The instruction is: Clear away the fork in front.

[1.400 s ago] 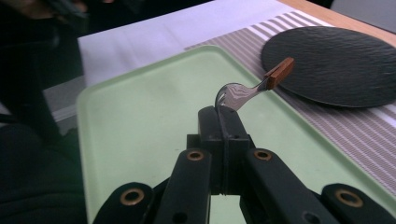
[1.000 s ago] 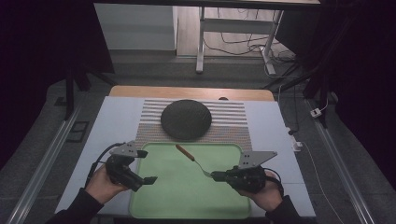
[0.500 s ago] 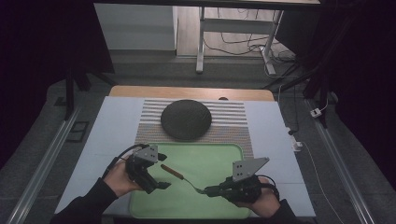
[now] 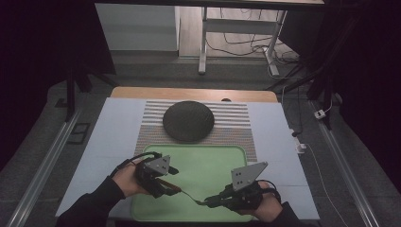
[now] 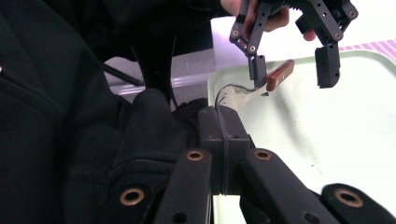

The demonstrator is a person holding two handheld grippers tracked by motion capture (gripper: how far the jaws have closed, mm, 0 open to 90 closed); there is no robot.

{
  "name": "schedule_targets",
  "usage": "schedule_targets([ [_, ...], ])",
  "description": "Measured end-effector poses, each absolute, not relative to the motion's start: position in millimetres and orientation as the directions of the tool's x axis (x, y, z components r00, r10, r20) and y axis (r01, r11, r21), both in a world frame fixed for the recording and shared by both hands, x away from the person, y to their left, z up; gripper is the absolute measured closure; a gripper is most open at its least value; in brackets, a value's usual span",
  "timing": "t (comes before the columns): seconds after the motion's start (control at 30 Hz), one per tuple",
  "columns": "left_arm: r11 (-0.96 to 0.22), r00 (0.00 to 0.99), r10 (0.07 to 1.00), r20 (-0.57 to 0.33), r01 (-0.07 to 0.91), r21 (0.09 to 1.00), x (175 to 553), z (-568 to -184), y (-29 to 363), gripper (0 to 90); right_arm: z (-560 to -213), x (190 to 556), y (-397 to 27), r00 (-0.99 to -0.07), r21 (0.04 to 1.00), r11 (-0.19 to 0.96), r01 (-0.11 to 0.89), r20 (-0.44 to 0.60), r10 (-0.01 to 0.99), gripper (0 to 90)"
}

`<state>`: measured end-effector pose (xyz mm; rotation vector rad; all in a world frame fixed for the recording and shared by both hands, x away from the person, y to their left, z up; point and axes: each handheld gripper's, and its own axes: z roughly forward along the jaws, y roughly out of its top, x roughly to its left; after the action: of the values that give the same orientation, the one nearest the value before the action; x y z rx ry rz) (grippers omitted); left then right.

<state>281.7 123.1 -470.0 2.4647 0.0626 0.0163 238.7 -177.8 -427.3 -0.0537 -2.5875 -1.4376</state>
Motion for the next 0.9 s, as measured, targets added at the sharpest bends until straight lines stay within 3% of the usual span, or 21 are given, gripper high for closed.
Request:
schedule_targets([
  [0.33,-0.788,0.998,-0.056,-0.004,-0.042,0.614,275.5,-470.7,119.2,65.8,-429.7,239.0,-176.7,-0.980,0.825,0.555,0.108,0.184,-0.082,90.0],
  [0.67,-0.781,0.979,-0.171,0.111,-0.203,0.591,264.3,-472.9,116.9,75.4,-433.2,243.6,-179.9,-0.973,0.824,0.555,0.119,0.207,-0.098,89.1],
  [0.9,-0.792,0.988,-0.143,0.064,-0.153,0.591,266.2,-474.7,116.5,79.4,-437.2,253.4,-187.5,-0.982,0.823,0.544,0.165,0.188,0.013,80.4],
])
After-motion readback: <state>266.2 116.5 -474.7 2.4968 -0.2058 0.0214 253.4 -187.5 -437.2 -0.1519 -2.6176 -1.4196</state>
